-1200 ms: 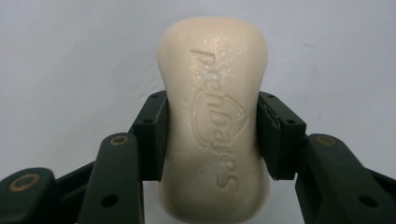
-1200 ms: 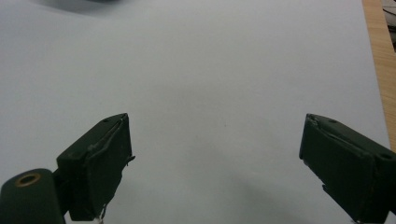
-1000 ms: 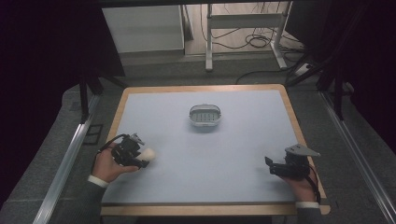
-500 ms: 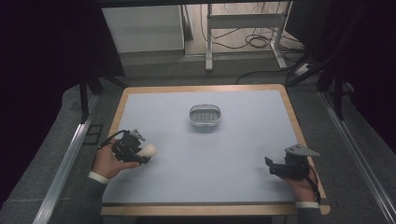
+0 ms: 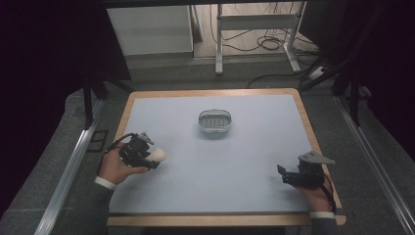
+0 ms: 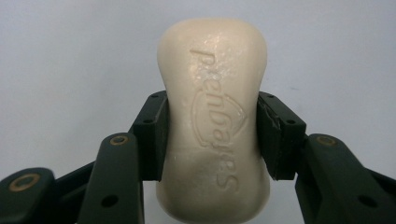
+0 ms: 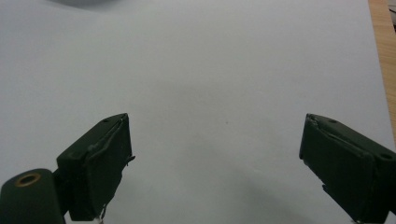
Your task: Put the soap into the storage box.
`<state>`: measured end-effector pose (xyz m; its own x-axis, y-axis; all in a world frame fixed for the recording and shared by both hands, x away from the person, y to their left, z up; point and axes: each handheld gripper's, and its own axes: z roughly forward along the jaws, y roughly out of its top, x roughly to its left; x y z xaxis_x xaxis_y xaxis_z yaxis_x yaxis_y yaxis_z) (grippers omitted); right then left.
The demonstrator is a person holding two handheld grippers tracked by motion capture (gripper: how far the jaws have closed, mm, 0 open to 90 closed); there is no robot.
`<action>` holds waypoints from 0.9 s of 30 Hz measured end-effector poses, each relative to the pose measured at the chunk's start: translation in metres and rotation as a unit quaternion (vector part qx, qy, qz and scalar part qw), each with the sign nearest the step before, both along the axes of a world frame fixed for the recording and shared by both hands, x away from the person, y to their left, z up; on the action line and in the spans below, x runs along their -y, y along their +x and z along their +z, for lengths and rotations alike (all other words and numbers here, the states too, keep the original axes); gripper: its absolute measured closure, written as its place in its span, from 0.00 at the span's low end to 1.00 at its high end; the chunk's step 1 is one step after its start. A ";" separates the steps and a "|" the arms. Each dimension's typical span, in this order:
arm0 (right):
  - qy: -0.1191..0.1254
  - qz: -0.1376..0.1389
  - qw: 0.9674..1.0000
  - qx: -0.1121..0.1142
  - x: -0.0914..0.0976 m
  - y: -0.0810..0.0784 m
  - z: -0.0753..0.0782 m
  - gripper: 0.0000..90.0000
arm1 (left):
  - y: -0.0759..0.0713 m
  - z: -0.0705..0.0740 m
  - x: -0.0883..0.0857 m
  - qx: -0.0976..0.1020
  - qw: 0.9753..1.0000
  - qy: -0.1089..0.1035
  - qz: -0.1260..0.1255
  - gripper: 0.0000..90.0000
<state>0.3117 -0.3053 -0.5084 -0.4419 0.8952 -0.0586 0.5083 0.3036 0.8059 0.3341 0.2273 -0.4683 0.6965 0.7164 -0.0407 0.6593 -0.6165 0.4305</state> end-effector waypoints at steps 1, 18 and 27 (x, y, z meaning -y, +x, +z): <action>-0.001 0.000 1.000 0.000 0.000 0.000 0.000 0.10 | 0.001 0.000 0.000 0.001 1.000 -0.001 0.000 0.55; -0.006 -0.001 1.000 -0.002 0.001 0.000 -0.002 0.10 | 0.014 0.003 0.016 -0.001 1.000 0.001 -0.011 0.55; -0.008 -0.001 1.000 -0.001 0.001 0.000 -0.002 0.10 | 0.022 0.005 0.024 -0.001 1.000 -0.001 -0.016 0.55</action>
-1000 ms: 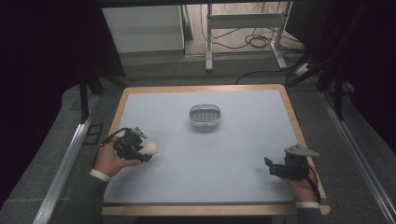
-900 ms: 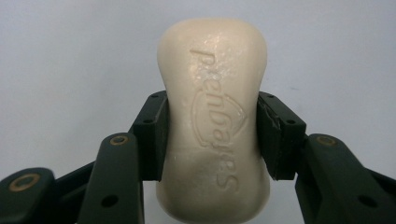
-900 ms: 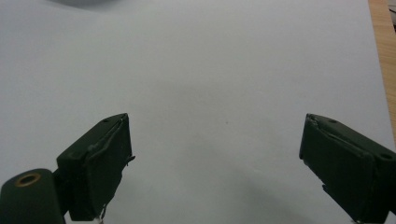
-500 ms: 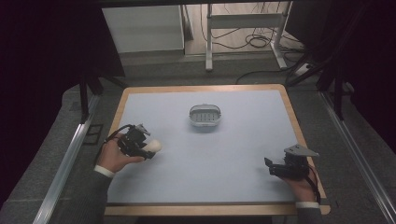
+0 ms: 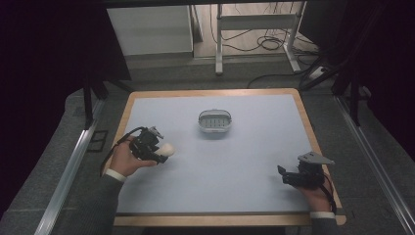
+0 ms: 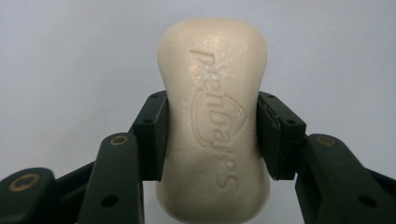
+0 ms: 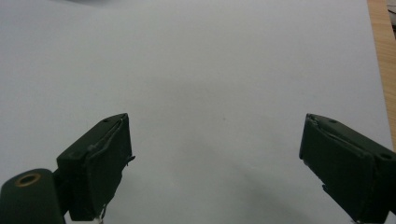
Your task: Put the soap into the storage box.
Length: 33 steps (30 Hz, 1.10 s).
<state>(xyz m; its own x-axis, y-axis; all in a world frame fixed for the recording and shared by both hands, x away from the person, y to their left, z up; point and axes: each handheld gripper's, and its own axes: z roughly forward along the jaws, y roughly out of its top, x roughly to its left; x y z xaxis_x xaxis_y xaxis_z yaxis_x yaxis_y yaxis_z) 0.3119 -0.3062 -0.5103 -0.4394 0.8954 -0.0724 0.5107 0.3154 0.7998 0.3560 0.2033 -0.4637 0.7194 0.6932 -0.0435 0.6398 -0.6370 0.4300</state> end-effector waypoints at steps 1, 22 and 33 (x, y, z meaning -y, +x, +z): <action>0.000 0.000 1.000 0.000 0.000 0.000 0.000 0.10 | 0.001 0.000 0.001 0.001 1.000 0.000 -0.001 0.55; -0.002 -0.002 1.000 -0.001 0.001 0.000 -0.001 0.10 | 0.013 0.008 0.022 0.010 1.000 0.002 -0.015 0.55; -0.003 -0.002 1.000 -0.003 0.002 0.000 -0.002 0.10 | 0.023 0.010 0.028 0.013 1.000 -0.004 -0.014 0.55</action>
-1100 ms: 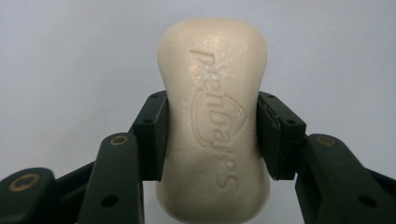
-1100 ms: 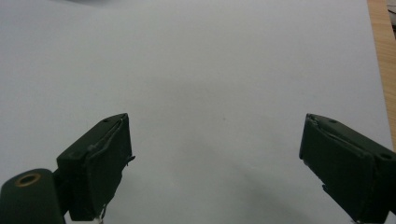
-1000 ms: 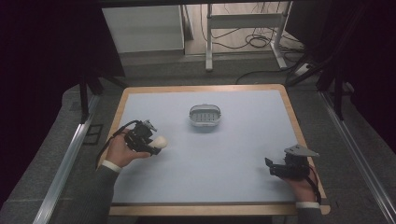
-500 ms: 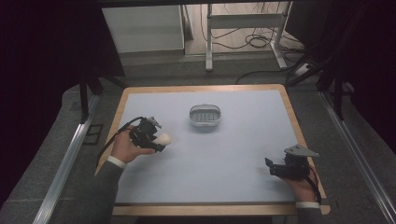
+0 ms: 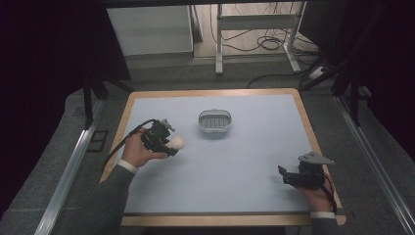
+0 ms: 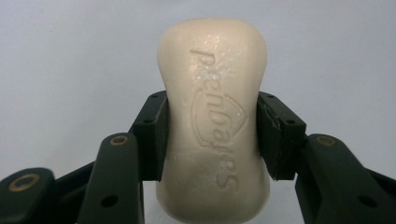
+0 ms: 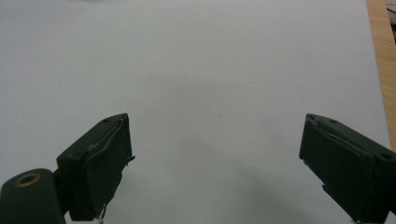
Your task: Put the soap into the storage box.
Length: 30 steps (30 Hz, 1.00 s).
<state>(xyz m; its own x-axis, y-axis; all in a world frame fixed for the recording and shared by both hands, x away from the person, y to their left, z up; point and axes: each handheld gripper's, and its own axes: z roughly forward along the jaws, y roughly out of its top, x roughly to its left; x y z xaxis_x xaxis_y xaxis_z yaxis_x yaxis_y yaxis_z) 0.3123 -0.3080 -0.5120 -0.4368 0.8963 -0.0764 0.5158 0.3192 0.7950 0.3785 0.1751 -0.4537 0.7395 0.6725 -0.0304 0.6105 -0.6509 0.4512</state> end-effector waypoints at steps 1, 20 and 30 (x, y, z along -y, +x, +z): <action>0.000 0.000 1.000 0.000 0.000 0.000 0.000 0.10 | 0.001 0.000 0.000 -0.001 1.000 0.000 0.001 0.55; 0.000 -0.001 1.000 -0.001 0.001 0.000 -0.001 0.10 | 0.012 0.006 0.013 0.003 1.000 0.000 -0.006 0.55; -0.001 -0.002 1.000 -0.002 0.001 0.001 -0.001 0.10 | 0.019 0.005 0.015 0.003 1.000 0.001 -0.002 0.55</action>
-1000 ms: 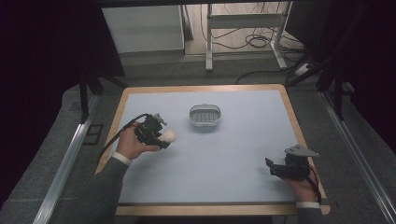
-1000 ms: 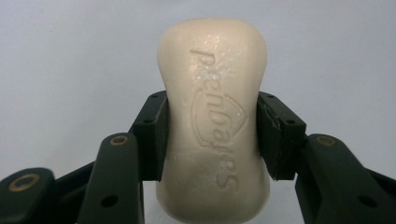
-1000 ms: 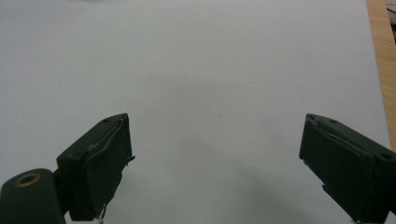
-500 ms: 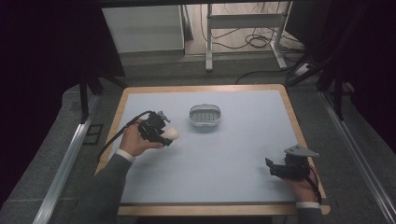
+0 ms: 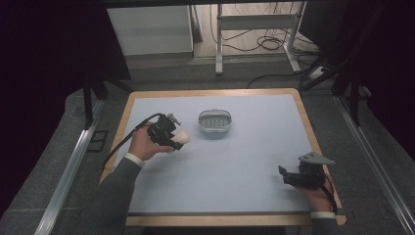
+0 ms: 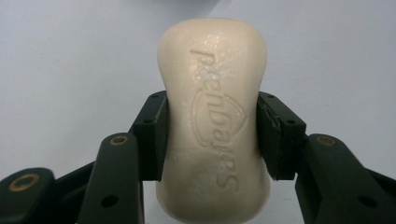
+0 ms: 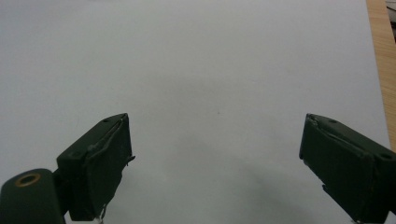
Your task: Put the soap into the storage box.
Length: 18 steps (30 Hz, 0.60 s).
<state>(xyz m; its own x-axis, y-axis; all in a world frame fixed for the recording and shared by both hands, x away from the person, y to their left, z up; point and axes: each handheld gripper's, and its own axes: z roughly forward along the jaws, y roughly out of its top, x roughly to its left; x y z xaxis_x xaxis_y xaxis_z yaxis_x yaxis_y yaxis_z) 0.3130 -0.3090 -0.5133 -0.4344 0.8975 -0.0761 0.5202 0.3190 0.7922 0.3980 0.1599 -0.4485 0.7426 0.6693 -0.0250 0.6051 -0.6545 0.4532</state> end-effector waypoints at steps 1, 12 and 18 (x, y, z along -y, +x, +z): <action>0.000 0.000 1.000 0.000 0.000 0.000 0.000 0.10 | 0.001 0.000 0.001 -0.001 1.000 -0.001 -0.001 0.55; 0.000 0.001 1.000 0.001 0.000 0.000 0.001 0.10 | 0.008 0.004 0.016 0.003 1.000 0.001 -0.013 0.55; -0.002 0.001 1.000 -0.001 0.000 0.000 0.000 0.10 | 0.011 0.008 0.025 0.006 1.000 0.011 -0.027 0.55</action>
<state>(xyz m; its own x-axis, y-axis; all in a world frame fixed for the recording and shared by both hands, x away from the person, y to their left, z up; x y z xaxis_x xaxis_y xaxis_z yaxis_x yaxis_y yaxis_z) 0.3129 -0.3090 -0.5134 -0.4366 0.8962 -0.0785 0.5208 0.3229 0.7903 0.4092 0.1347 -0.4407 0.7775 0.6288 -0.0014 0.5633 -0.6955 0.4461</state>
